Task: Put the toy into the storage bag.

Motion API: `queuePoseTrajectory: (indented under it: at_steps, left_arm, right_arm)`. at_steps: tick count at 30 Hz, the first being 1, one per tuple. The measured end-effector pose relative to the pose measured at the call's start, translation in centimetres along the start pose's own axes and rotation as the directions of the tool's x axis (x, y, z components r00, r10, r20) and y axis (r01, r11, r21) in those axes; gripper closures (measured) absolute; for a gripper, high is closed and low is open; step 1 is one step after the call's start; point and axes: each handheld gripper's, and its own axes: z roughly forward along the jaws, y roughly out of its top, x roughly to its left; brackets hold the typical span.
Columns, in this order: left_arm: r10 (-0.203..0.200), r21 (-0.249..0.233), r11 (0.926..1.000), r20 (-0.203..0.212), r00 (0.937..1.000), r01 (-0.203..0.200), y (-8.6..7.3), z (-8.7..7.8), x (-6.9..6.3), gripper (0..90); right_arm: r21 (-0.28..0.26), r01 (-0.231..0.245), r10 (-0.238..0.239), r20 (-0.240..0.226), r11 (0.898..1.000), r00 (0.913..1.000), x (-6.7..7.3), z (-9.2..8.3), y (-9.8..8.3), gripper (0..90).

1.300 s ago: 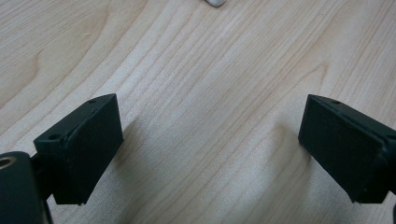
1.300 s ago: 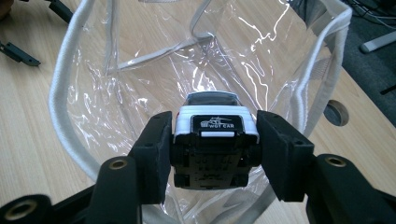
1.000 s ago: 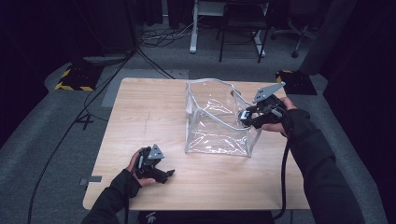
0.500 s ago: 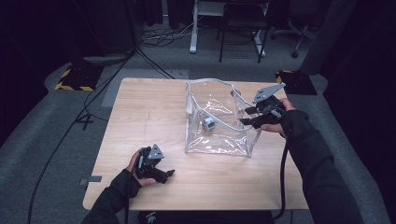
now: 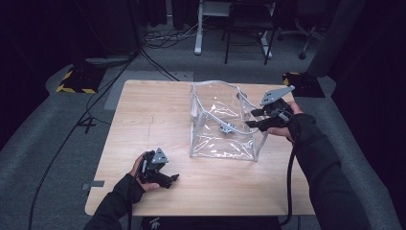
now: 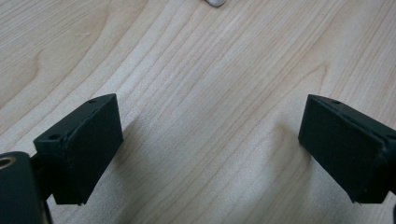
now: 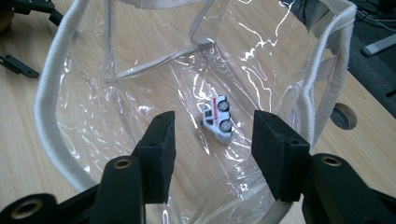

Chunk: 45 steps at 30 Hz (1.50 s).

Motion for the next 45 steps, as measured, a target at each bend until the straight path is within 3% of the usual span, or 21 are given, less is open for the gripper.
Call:
queuePoseTrajectory:
  at_steps: [14, 21, 31, 38, 39, 40, 45]
  left_arm:
    - [0.003, 0.0, 1.0, 0.001, 1.0, -0.003, 0.0, 0.0, 0.0, 6.6]
    - [-0.004, 0.0, 1.0, 0.003, 1.0, 0.004, 0.0, 0.0, 0.0, 6.6]
    - [0.001, 0.0, 1.0, 0.0, 1.0, -0.001, 0.0, 0.0, 0.0, 6.6]
    - [0.001, 0.0, 1.0, 0.0, 1.0, -0.001, 0.0, 0.0, 0.0, 6.6]
    - [0.001, 0.0, 1.0, 0.0, 1.0, -0.001, 0.0, 0.0, 0.0, 6.6]
    - [0.001, 0.0, 1.0, 0.0, 1.0, -0.001, 0.0, 0.0, 0.0, 6.6]
    - [0.0, 0.0, 1.0, 0.0, 1.0, 0.0, 0.0, 0.0, 0.0, 6.5]
  right_arm:
    - [-0.099, 0.012, -0.008, 0.04, 0.995, 0.9992, 0.2, -0.6, 0.1, 48.9]
    - [-0.185, 0.017, -0.002, 0.08, 0.983, 0.9968, 0.2, -1.2, 0.2, 47.2]
    - [-0.242, -0.001, 0.034, 0.133, 0.97, 0.9905, -0.1, -1.7, 0.2, 43.0]
    - [-0.289, -0.03, 0.087, 0.189, 0.957, 0.9782, -0.6, -2.1, -0.2, 35.8]
    - [-0.309, -0.056, 0.123, 0.201, 0.95, 0.9719, -0.8, -2.3, -0.4, 31.9]
    - [-0.309, -0.056, 0.123, 0.201, 0.95, 0.9719, -0.8, -2.3, -0.4, 31.9]
    - [-0.34, -0.084, 0.173, 0.241, 0.937, 0.9548, -1.3, -3.0, -1.0, 27.8]
